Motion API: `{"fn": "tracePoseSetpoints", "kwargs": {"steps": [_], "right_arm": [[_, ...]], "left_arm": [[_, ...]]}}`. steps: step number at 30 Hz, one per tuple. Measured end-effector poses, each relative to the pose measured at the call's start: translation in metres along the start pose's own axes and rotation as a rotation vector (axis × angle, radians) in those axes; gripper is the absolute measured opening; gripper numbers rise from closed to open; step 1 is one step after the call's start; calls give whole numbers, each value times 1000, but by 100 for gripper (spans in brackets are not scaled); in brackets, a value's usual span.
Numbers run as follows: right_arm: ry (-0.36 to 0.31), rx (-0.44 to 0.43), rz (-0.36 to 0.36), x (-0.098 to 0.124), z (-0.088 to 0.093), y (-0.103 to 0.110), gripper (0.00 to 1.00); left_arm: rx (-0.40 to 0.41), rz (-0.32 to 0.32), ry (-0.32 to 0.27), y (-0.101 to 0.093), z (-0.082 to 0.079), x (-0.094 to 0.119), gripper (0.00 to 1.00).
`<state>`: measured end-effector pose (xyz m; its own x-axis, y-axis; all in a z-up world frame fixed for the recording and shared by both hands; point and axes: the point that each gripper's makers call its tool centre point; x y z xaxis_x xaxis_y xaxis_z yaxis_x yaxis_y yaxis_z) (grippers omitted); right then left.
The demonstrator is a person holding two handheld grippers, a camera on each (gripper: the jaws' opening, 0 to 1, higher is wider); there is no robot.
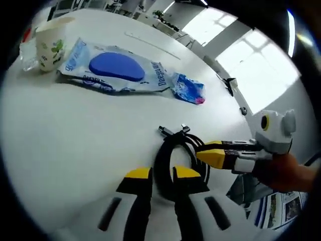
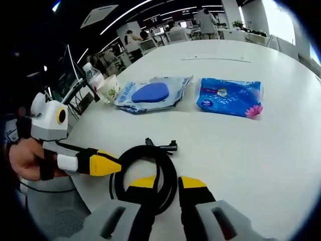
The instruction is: Arrange the tabletop items into an orderly group along one side of the table until the central work area is clear of visible clutter.
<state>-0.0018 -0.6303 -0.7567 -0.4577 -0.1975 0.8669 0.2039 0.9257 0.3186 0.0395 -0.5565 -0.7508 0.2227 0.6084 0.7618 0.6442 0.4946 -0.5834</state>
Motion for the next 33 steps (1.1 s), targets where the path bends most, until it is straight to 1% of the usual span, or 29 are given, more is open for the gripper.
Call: {"fn": "tracePoseSetpoints", "kwargs": {"steps": [3, 5, 8, 12, 15, 17, 21, 24, 27, 29, 30, 33], "right_arm": [[5, -4, 5, -1, 2, -1, 11], [3, -2, 12, 0, 2, -1, 8], [-4, 13, 4, 2, 2, 2, 7], [-2, 16, -5, 4, 0, 0, 6], [-9, 11, -3, 4, -4, -3, 6], [-16, 7, 0, 4, -9, -7, 5], [-27, 4, 4, 6, -17, -14, 5], [-37, 7, 9, 7, -26, -21, 5], [-45, 5, 14, 12, -29, -23, 5], [-48, 3, 16, 14, -33, -25, 5], [-50, 3, 17, 14, -35, -26, 5], [-54, 1, 23, 16, -37, -28, 5]], "left_arm": [[-2, 2, 7, -2, 3, -1, 10], [0, -1, 13, 0, 4, -4, 8], [8, -1, 26, 0, 5, -5, 6], [19, 15, 34, -2, 5, -5, 5], [16, 20, 29, 3, -5, -9, 5], [13, 20, 26, -1, -8, -9, 5], [12, 24, 20, -2, -18, -12, 5], [14, 27, 11, -6, -23, -12, 5], [15, 32, 2, -6, -32, -14, 5], [18, 38, -5, -11, -37, -13, 5], [21, 41, -7, -9, -41, -16, 5], [24, 41, -12, -12, -45, -16, 5]]}}
Point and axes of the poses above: the point that each gripper's makers call its tool centre point, and the gripper's own axes: x roughly backward along the fingers, y roughly to its left, z roughly out of its underside, and after that the axes turned 14 degrees about y, right-handed
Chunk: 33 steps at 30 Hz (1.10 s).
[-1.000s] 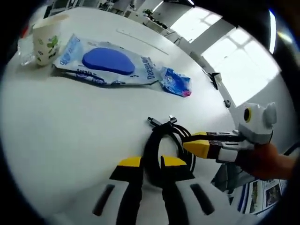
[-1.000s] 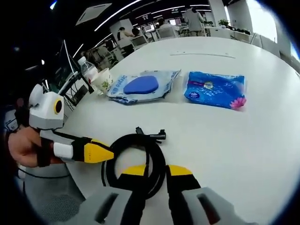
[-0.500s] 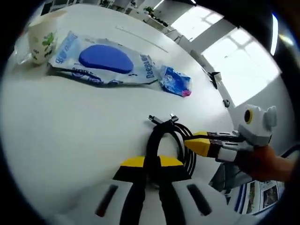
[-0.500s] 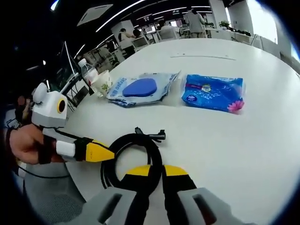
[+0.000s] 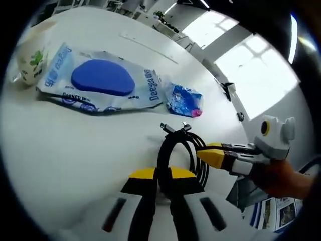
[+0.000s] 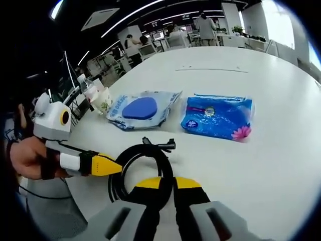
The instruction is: Arrange the tabletop items into an orderly group along one side of the table until the central work area is clear of visible clutter.
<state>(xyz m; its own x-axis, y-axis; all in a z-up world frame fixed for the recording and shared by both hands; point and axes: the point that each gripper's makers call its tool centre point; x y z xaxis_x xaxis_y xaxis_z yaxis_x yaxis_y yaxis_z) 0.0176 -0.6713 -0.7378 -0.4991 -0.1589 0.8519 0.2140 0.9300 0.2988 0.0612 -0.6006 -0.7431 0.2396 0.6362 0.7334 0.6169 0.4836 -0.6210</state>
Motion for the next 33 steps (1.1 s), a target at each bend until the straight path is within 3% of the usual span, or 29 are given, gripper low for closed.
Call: {"fn": "tracePoseSetpoints", "kwargs": {"steps": [12, 20, 33], "right_arm": [[1, -7, 3, -3, -9, -12, 5], [10, -10, -3, -12, -17, -22, 5], [18, -34, -3, -20, -15, -25, 6]], "left_arm": [[27, 2, -8, -2, -12, -9, 5], [46, -4, -11, -4, -11, -10, 5], [73, -16, -5, 0, -11, -13, 5]]}}
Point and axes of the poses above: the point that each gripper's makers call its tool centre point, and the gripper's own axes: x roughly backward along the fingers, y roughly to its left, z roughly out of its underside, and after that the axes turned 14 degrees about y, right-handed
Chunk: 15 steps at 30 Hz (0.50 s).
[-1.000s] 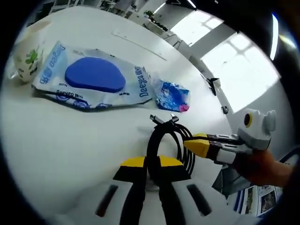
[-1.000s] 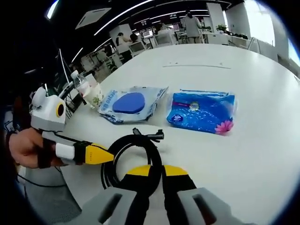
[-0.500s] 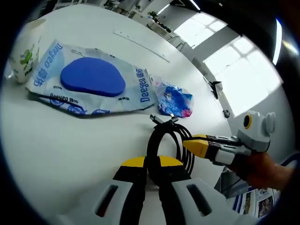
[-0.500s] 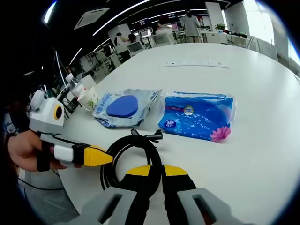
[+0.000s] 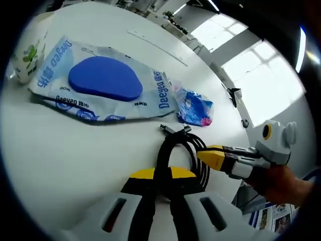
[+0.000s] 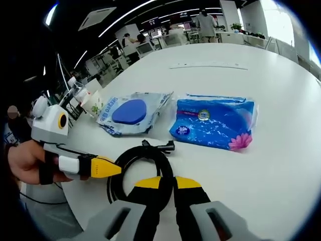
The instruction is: Arrange the tabletop items into an orderly group along one side of the table until the central work area is clear of visible clutter.
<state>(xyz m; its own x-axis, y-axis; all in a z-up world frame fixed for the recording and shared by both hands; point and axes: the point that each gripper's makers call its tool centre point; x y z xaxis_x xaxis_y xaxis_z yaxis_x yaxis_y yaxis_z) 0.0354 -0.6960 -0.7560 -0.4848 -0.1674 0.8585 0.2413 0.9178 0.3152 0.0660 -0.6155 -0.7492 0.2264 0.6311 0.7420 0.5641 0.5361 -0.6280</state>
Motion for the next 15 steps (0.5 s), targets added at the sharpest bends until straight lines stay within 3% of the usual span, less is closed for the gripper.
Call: {"fn": "tracePoseSetpoints", "kwargs": {"steps": [15], "right_arm": [[18, 26, 9, 5, -1, 5, 9]], "left_arm": [[-26, -20, 17, 3, -2, 0, 7]]}}
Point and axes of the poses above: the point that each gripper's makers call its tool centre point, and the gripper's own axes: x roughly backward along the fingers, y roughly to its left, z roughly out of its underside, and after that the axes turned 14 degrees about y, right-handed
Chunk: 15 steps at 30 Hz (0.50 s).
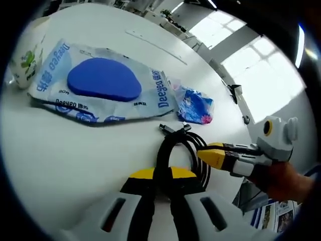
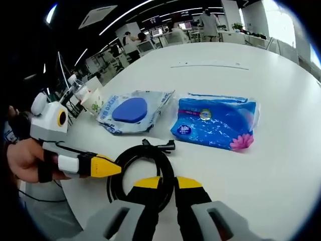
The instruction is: Arrange the tabletop items into an orderly group along one side of the table until the central work area is clear of visible clutter.
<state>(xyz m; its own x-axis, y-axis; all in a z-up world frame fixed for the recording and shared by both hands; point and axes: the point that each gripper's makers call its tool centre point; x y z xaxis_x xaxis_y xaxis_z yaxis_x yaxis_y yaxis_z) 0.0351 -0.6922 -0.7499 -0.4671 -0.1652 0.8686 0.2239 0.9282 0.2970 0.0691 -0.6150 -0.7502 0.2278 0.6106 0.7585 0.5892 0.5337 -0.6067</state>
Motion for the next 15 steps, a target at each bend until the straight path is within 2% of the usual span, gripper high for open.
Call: {"fn": "tracePoseSetpoints", "kwargs": {"steps": [8, 15], "right_arm": [[-5, -7, 15, 2, -1, -1, 12], [-18, -3, 20, 5, -9, -5, 12]], "left_arm": [[0, 18, -7, -2, -3, 2, 12], [-26, 12, -24, 1, -8, 12, 13]]}}
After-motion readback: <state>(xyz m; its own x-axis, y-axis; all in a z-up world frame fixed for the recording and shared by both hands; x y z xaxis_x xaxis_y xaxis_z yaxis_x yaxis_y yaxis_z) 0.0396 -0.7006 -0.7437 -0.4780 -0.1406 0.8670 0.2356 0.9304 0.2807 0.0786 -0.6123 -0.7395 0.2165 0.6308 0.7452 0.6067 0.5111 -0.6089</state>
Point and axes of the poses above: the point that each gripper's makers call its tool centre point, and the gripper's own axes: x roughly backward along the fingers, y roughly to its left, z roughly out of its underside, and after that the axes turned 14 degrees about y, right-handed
